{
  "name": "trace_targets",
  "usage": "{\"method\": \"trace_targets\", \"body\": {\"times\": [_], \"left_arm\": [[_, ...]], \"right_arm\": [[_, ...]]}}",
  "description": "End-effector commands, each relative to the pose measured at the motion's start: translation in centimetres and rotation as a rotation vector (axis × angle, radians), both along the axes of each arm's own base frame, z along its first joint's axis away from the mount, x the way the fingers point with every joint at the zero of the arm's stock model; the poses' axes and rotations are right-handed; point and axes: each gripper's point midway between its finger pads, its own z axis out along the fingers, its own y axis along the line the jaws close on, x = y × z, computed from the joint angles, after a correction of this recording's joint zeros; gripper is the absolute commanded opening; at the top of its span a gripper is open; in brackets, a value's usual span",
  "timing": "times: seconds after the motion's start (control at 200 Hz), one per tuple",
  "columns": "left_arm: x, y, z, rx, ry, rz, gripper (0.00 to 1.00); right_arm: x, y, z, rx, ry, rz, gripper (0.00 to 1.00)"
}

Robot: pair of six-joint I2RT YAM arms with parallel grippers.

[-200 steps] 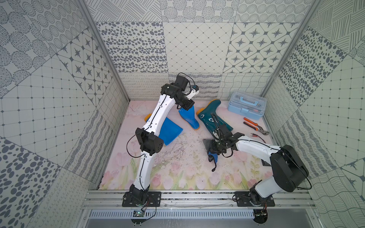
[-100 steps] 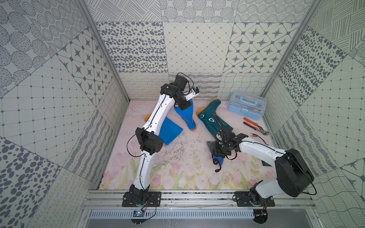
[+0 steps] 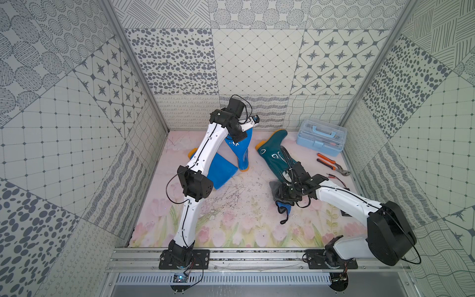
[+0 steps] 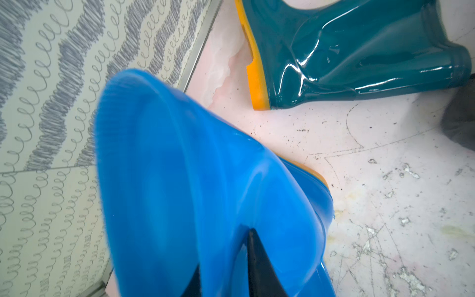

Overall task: Wipe the rubber boots with a cloth
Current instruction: Place the cleaning item at the center of the board.

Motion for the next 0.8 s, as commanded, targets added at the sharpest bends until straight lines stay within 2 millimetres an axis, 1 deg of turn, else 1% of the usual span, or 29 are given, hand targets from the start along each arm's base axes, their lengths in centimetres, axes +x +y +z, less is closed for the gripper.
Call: {"method": "trace_targets", "body": {"times": [0.0, 0.165, 0.28, 0.415, 0.54, 0.64, 0.715, 0.795], "left_arm": [[0.9, -2.3, 0.5, -0.135, 0.001, 0.081, 0.38], [-0.1, -3.4, 1.4, -0.209, 0.036, 0.115, 0.53], [-0.8, -4.4, 3.1, -0.274, 0.031, 0.117, 0.59], [-2.0, -5.6, 5.4, -0.359, 0.037, 0.093, 0.64], [-2.8, -6.1, 7.1, -0.403, 0.030, 0.084, 0.66], [-3.1, -6.1, 7.9, -0.423, 0.024, 0.086, 0.67], [-3.5, -6.0, 8.7, -0.435, 0.019, 0.089, 0.67], [-3.8, -5.9, 9.4, -0.450, 0.014, 0.091, 0.67]], "right_arm": [[0.6, -0.2, 1.2, 0.005, -0.060, -0.014, 0.48], [-0.1, -0.7, 0.3, -0.013, -0.031, -0.013, 0.49], [-0.4, -1.3, -0.1, -0.039, -0.022, -0.025, 0.54], [-0.5, -2.1, 0.2, -0.057, -0.028, -0.049, 0.61], [-0.6, -3.3, 0.7, -0.094, -0.042, -0.077, 0.68], [-0.6, -4.3, 1.2, -0.131, -0.057, -0.098, 0.72], [-0.7, -5.3, 1.8, -0.166, -0.077, -0.122, 0.77], [-0.6, -5.9, 2.6, -0.180, -0.108, -0.135, 0.80]]}}
